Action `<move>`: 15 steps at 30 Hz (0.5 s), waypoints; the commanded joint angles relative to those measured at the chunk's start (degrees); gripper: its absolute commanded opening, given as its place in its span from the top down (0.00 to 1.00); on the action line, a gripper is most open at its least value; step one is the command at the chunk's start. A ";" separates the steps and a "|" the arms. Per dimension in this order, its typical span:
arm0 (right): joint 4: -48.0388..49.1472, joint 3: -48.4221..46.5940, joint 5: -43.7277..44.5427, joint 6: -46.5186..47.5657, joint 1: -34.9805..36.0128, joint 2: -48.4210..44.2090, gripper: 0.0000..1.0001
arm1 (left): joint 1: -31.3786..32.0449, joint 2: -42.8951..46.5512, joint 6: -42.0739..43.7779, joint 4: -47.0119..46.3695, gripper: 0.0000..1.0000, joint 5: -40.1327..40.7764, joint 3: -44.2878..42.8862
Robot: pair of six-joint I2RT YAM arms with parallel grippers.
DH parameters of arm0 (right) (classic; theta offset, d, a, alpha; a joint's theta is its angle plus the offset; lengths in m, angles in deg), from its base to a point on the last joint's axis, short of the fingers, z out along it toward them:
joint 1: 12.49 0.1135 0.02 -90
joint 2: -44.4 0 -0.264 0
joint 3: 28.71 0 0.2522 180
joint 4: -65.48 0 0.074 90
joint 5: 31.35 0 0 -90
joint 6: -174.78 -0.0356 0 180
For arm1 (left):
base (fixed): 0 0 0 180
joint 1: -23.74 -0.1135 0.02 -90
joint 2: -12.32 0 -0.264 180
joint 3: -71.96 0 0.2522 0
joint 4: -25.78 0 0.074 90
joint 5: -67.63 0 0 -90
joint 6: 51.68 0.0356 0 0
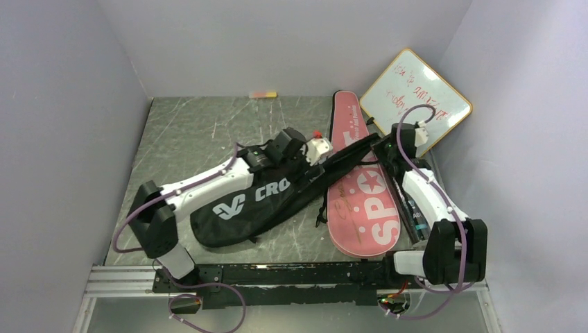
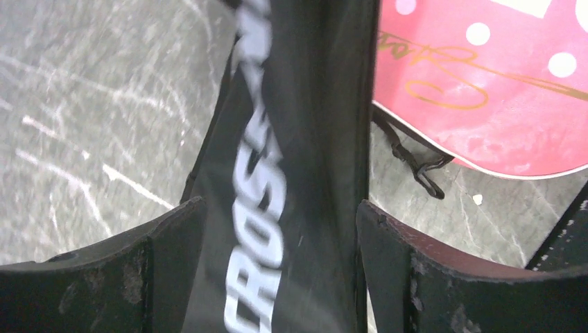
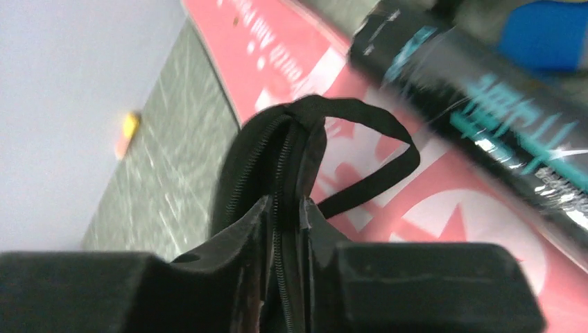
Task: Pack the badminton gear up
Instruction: Place the racket in the racket bag, then zip the racket bag at the center of the board.
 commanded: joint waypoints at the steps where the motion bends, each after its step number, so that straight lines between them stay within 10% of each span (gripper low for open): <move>1: 0.16 -1.35 1.18 0.68 -2.62 -3.79 0.47 | -3.73 10.77 -8.06 -1.30 0.18 0.94 3.73; 4: -1.78 1.50 -2.95 1.37 -2.62 -7.05 0.12 | -5.15 17.75 -12.69 -2.67 0.19 -0.24 9.80; 7: -1.76 5.38 -7.71 2.41 -2.18 -10.77 0.03 | -5.67 24.33 -17.45 -3.03 0.25 0.48 15.72; 15: -0.51 10.56 -15.48 10.25 15.75 -15.66 0.35 | -9.98 38.43 -32.06 -5.39 0.39 -1.88 32.88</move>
